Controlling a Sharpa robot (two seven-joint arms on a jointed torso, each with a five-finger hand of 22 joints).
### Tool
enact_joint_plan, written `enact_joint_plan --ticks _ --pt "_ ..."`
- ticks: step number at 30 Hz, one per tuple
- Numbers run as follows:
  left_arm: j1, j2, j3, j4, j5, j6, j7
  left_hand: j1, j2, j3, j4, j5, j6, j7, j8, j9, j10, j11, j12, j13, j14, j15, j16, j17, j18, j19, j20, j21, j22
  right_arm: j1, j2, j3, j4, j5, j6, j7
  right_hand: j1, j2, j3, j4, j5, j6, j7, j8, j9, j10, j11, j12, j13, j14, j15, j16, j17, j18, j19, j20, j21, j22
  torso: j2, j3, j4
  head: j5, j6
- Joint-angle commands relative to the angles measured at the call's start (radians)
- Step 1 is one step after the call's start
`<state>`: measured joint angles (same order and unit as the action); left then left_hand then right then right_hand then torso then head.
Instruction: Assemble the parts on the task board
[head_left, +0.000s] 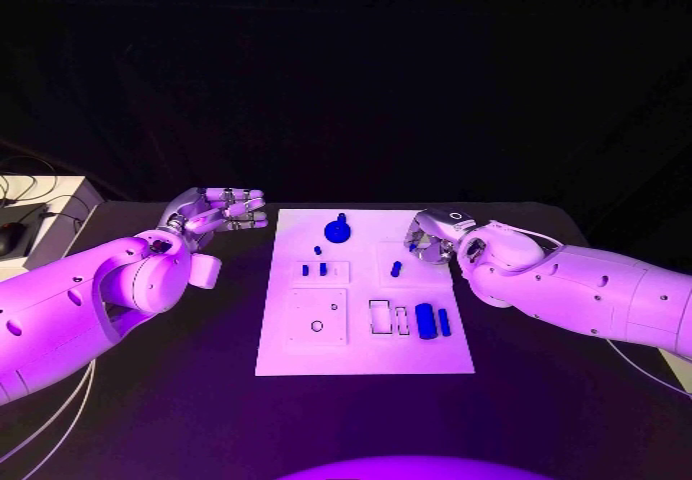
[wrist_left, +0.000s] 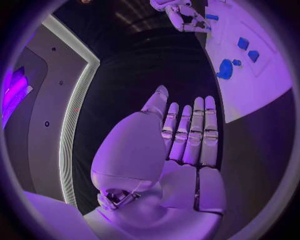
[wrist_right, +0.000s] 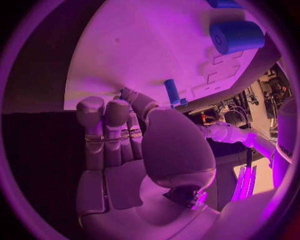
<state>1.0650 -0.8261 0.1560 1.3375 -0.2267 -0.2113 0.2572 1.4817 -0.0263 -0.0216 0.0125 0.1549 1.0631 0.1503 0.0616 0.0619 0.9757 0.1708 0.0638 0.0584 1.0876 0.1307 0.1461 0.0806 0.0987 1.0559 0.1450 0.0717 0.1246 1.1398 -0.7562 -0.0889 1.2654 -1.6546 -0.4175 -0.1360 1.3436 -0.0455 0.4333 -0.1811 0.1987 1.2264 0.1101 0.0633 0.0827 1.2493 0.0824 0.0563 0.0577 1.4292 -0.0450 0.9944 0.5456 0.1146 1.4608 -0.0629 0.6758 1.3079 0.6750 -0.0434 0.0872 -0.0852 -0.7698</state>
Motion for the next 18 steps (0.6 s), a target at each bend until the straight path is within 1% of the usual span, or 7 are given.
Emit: enact_joint_plan --ticks 1,3,6,10,14,17,18 --pt "-0.002 0.002 0.001 0.000 0.003 0.009 0.005 -0.003 -0.008 0.007 -0.001 -0.001 -0.009 0.005 0.001 0.000 -0.010 0.001 0.004 0.000 -0.005 0.001 0.005 -0.001 -0.009 0.001 0.005 0.006 -0.002 0.003 -0.007 0.004 0.008 0.033 -0.043 -0.012 0.004 0.012 0.001 -0.004 0.002 0.006 0.002 0.002 0.000 0.077 -0.043 0.004 0.005 0.001 -0.007 0.006 0.002 0.014 0.004 -0.002 0.002 0.074 0.000 -0.0002 -0.0005 0.002 0.001" --pt "-0.003 0.002 0.001 0.000 0.003 0.009 0.006 -0.003 -0.008 0.007 -0.001 -0.001 -0.009 0.005 0.001 0.000 -0.010 0.001 0.004 0.000 -0.005 0.001 0.005 -0.001 -0.009 0.001 0.005 0.006 -0.002 0.005 -0.013 0.006 0.014 0.061 -0.044 -0.010 0.004 0.012 0.002 -0.005 0.004 0.006 0.002 0.002 0.000 0.076 -0.043 0.003 0.005 0.001 -0.007 0.006 0.001 0.014 0.005 -0.002 0.003 0.075 -0.001 -0.0005 -0.0002 0.001 0.002" --pt "-0.005 0.002 0.001 -0.001 0.003 0.008 0.007 -0.002 -0.009 0.010 0.000 -0.001 -0.010 0.005 0.001 0.000 -0.011 0.001 0.005 0.001 -0.006 0.002 0.005 -0.002 -0.009 0.001 0.006 0.006 -0.003 0.011 -0.022 0.009 0.025 0.107 -0.043 -0.007 0.004 0.012 0.002 -0.006 0.004 0.006 0.002 0.002 0.000 0.076 -0.043 0.004 0.005 0.001 -0.007 0.005 0.001 0.014 0.005 -0.002 0.002 0.075 -0.001 -0.0006 -0.0005 0.003 0.006" --pt "-0.007 0.001 0.001 -0.002 0.003 0.007 0.009 -0.002 -0.009 0.010 0.000 -0.001 -0.010 0.005 0.002 0.000 -0.012 0.001 0.005 0.001 -0.006 0.002 0.005 -0.002 -0.009 0.001 0.006 0.006 -0.003 0.021 -0.037 0.015 0.049 0.157 -0.045 0.000 0.003 0.013 0.002 -0.007 0.006 0.006 0.002 0.002 0.000 0.075 -0.043 0.003 0.004 0.001 -0.007 0.005 0.000 0.015 0.005 -0.002 -0.005 0.074 0.000 -0.0003 -0.0009 0.003 0.009" --pt "-0.009 0.001 0.001 -0.004 0.003 0.007 0.009 -0.002 -0.009 0.010 0.000 -0.001 -0.010 0.005 0.002 0.000 -0.012 0.001 0.005 0.001 -0.006 0.002 0.005 -0.002 -0.009 0.001 0.006 0.006 -0.003 0.035 -0.064 0.022 0.100 0.224 -0.047 0.014 0.003 0.013 0.002 -0.008 0.008 0.005 0.002 0.002 0.000 0.075 -0.042 0.004 0.005 0.001 -0.007 0.004 0.000 0.015 0.006 -0.002 -0.006 0.075 0.001 0.0004 -0.0007 0.004 0.011" --pt "-0.011 0.000 0.001 -0.002 0.003 0.007 0.009 -0.002 -0.011 0.014 0.001 -0.001 -0.009 0.005 0.002 0.000 -0.012 0.001 0.006 0.001 -0.006 0.001 0.007 -0.002 -0.008 0.001 0.006 0.007 -0.005 0.042 -0.084 0.025 0.144 0.283 -0.050 0.025 0.003 0.014 0.001 -0.010 0.009 0.004 0.003 0.002 -0.001 0.073 -0.042 0.004 0.005 0.001 -0.006 0.003 -0.002 0.016 0.006 -0.002 -0.011 0.074 0.001 0.0001 -0.0004 0.009 0.012" --pt "-0.012 -0.002 0.001 0.000 0.003 0.007 0.010 -0.002 -0.011 0.014 0.001 -0.001 -0.009 0.005 0.002 0.000 -0.012 0.001 0.006 0.001 -0.006 0.001 0.007 -0.002 -0.008 0.001 0.006 0.007 -0.005 0.043 -0.090 0.026 0.160 0.300 -0.052 0.031 0.003 0.015 0.001 -0.011 0.011 0.004 0.003 0.002 -0.001 0.073 -0.042 0.003 0.004 0.001 -0.006 0.003 -0.002 0.016 0.006 -0.002 -0.013 0.074 0.002 0.0001 0.0002 0.013 0.013"
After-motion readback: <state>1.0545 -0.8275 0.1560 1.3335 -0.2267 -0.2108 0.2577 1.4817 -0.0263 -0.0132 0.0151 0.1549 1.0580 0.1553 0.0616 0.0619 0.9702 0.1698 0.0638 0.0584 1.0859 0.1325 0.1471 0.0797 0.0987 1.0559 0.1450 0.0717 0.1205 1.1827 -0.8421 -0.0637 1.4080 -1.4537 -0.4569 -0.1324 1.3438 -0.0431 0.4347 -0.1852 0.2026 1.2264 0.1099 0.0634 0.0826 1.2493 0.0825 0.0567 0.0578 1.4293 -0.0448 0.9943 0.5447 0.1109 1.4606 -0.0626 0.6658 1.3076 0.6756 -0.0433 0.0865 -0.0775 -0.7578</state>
